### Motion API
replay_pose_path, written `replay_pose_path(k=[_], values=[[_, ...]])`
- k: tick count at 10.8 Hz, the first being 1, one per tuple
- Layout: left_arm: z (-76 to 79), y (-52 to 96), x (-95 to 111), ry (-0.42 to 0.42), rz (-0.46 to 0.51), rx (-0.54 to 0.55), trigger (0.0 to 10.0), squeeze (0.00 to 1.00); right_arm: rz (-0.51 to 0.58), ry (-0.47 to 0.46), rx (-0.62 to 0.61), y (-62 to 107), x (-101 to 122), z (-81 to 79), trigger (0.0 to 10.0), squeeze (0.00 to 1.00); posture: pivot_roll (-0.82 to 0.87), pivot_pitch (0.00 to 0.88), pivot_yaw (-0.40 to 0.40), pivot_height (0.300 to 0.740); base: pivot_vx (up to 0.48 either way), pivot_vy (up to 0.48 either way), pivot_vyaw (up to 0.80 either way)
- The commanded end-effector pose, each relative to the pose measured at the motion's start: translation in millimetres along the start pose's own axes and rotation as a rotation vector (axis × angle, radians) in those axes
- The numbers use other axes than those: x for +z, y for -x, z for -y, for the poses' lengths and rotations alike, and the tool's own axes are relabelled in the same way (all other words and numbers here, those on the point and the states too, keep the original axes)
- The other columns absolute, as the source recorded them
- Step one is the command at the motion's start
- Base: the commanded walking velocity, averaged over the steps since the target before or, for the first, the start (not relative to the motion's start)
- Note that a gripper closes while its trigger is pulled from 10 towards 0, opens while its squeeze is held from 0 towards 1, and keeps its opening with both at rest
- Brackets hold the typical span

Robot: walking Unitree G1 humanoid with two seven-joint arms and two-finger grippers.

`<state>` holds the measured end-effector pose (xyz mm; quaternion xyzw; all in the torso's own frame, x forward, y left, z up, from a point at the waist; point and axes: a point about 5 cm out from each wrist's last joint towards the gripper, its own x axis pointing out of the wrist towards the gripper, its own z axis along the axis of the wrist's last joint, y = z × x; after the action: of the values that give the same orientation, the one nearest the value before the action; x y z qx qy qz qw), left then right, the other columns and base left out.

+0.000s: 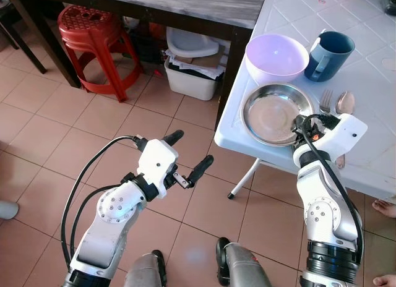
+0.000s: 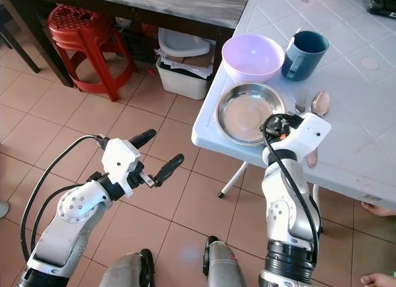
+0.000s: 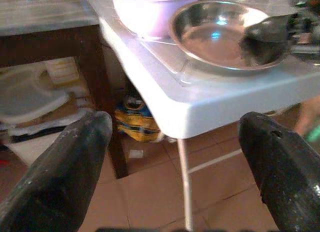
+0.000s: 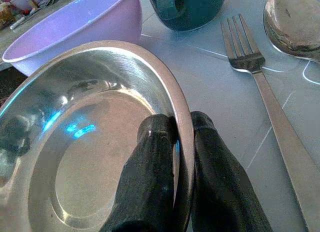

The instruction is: Setting the table

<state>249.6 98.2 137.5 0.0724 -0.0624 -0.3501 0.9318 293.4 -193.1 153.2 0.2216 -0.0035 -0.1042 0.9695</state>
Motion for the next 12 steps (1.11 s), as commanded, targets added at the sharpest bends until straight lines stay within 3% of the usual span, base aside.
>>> replay_pose_path(k=[1, 3, 4, 8, 12], values=[[-3.2, 3.6, -4.5, -0.014, -0.019, 0.062, 10.0, 0.0, -0.096, 0.013, -0.053, 3.6, -20.3, 11.9, 0.0, 0.0, -0.04, 0.242, 0.007, 0.74, 0.0, 0.0, 0.0], [-15.9, 6.8, -13.9, 0.061, -0.039, 0.259, 10.0, 0.0, -0.086, 0.061, -0.022, 6.5, -25.9, 8.2, 0.0, 0.0, -0.04, 0.216, 0.007, 0.74, 0.0, 0.0, 0.0], [-18.5, 5.1, -14.6, 0.112, -0.026, 0.304, 10.0, 0.0, -0.075, 0.088, 0.002, 7.6, -28.6, 5.1, 0.0, 0.0, -0.03, 0.205, 0.005, 0.74, 0.0, 0.296, 0.0], [-34.3, -2.6, -8.5, 0.163, 0.019, 0.412, 10.0, 0.0, 0.05, 0.157, 0.112, -0.5, -12.4, -15.9, 0.0, 0.0, -0.03, 0.204, -0.002, 0.74, 0.0, 0.479, 0.0], [-36.6, -8.3, -5.6, 0.185, 0.038, 0.434, 10.0, 0.0, 0.095, 0.179, 0.135, -2.7, -8.3, -21.0, 0.0, 0.0, -0.04, 0.198, 0.001, 0.74, 0.171, 0.33, 0.0]])
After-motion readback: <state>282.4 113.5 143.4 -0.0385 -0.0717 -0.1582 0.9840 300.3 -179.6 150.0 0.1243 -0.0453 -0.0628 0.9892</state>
